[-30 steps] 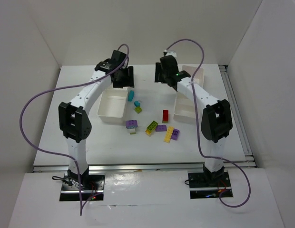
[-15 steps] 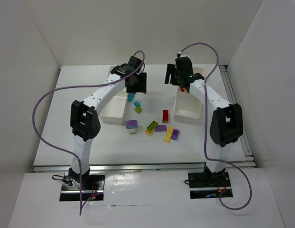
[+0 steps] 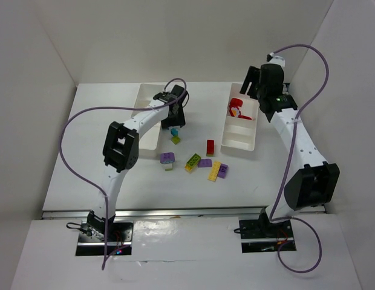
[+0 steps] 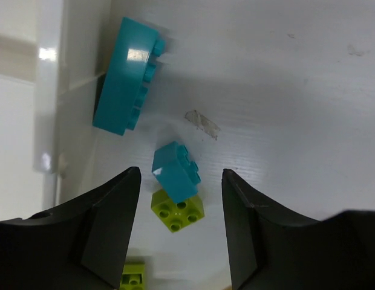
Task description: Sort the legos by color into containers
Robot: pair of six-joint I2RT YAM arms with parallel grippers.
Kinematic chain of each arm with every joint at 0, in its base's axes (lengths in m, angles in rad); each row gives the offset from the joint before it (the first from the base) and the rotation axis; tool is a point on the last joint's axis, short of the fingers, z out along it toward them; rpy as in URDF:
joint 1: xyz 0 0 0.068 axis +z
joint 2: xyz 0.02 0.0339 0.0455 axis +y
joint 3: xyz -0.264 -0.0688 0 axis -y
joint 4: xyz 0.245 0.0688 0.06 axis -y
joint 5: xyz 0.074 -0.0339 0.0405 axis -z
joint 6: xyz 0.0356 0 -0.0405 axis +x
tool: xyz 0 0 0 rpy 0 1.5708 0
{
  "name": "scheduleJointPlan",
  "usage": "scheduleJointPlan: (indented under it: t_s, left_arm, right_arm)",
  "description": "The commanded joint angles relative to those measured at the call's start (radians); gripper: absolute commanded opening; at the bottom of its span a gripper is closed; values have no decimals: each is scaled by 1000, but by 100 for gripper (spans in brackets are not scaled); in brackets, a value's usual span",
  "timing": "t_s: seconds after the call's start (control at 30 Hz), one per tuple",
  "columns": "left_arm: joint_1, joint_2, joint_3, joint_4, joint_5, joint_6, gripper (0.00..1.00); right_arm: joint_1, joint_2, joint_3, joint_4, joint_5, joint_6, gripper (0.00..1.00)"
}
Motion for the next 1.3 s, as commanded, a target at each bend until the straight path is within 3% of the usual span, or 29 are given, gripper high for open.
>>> scheduleJointPlan:
  t_s: [0.0, 0.37, 0.53, 0.6, 0.63, 0.67, 0.9, 1.13, 1.27]
  left_arm:
    - [0, 27, 48, 20, -26, -53, 67]
    - [0, 81, 40, 43, -5, -78, 51]
    - [0, 90, 49, 53, 17, -60, 48]
    - [0, 90, 49, 53, 26, -47, 40]
    - [0, 80, 60, 53, 26, -22, 25]
    - [0, 66, 75, 53, 26, -9, 19]
    - [46, -22, 236, 53, 47, 103, 3]
    - [227, 47, 368, 75, 170, 135, 0]
    - [289, 85, 379, 136, 235, 135, 7]
  right_arm:
    - [-28, -19, -26, -42, 12, -27, 78]
    - [-46, -19, -26, -51, -8, -27, 78]
    - [-46, -9, -26, -51, -8, -27, 78]
    - [-46, -9, -26, -51, -8, -27, 78]
    - [-46, -9, -26, -51, -8, -27, 78]
    - [-46, -9, -26, -51, -8, -27, 78]
    - [-56, 11, -5, -62, -46, -17, 78]
    - [-56, 21, 14, -82, -88, 4, 78]
    - [-56, 21, 24, -105, -68, 4, 78]
